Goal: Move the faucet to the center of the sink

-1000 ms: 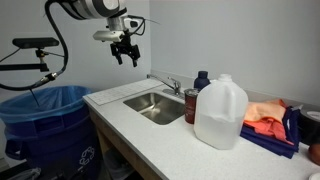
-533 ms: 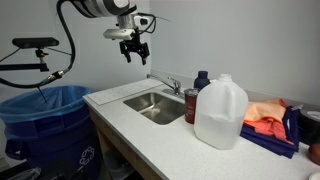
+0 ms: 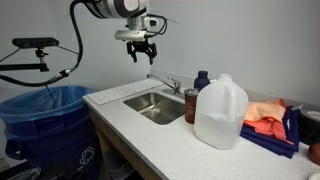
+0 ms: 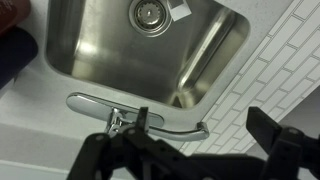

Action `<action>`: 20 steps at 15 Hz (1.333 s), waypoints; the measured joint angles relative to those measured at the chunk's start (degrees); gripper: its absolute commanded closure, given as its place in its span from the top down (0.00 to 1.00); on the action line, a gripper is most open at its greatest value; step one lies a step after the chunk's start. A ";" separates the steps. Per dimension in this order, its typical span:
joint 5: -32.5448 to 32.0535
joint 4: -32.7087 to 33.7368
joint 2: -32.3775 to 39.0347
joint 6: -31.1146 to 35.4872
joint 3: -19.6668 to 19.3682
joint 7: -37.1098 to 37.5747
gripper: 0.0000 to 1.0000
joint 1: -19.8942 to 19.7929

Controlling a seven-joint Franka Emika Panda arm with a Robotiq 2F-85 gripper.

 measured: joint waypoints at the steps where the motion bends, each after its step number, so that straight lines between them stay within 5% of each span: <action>1: 0.04 1.08 0.99 0.77 0.21 -0.34 1.00 0.08; 7: -0.25 9.90 9.85 3.19 1.39 0.14 1.00 0.88; 20: -0.31 10.64 11.35 4.46 1.27 -0.61 1.00 0.47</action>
